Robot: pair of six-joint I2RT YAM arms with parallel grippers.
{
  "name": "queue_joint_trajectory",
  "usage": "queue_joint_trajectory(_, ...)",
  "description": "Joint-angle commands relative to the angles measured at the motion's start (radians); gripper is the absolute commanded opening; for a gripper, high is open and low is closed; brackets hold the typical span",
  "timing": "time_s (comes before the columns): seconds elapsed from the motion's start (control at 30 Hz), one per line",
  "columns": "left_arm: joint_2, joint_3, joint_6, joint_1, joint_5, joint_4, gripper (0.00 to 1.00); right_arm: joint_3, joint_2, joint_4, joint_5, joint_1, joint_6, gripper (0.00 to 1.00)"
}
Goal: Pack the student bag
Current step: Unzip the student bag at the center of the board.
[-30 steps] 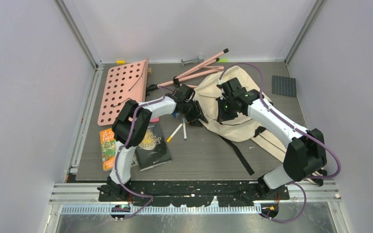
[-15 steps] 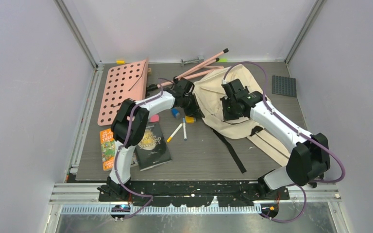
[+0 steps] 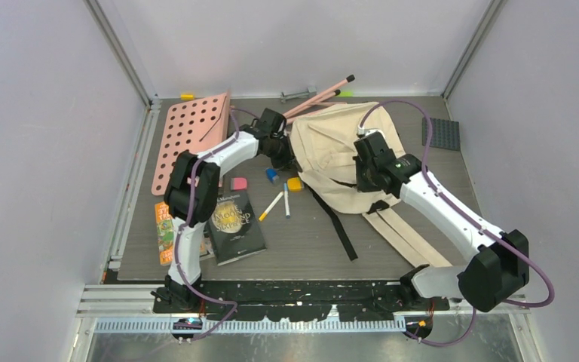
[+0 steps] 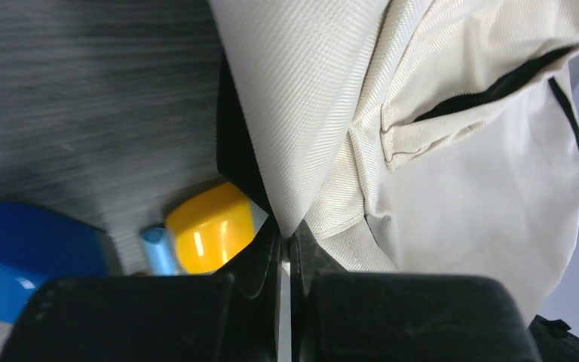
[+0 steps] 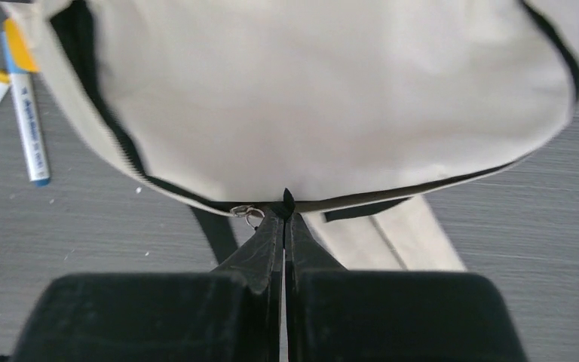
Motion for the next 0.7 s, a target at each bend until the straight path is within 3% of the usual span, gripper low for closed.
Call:
queue_joint_trajectory(0.0, -0.055, 0.055, 0.079, 0.085, -0.153, 0.026, 0.0, -0.007, -0.004, -0.027, 0.228, -0.01, 0.031, 0.01)
queue_joint_trajectory(0.2, -0.038, 0.094, 0.128, 0.096, -0.219, -0.012, 0.0, 0.043, 0.041, -0.023, 0.314, -0.021, 0.058, 0.01)
queue_joint_trajectory(0.33, -0.059, 0.085, 0.173, 0.093, -0.206, 0.021, 0.01, 0.048, 0.028, 0.037, 0.234, -0.026, 0.041, 0.01)
queue_joint_trajectory(0.53, -0.168, 0.018, 0.294, 0.063, -0.274, 0.091, 0.57, 0.027, -0.021, 0.102, 0.164, -0.026, 0.044, 0.0)
queue_joint_trajectory(0.67, -0.272, -0.057, 0.438, 0.004, -0.215, 0.215, 0.65, 0.016, -0.032, 0.123, 0.137, -0.026, 0.042, 0.01)
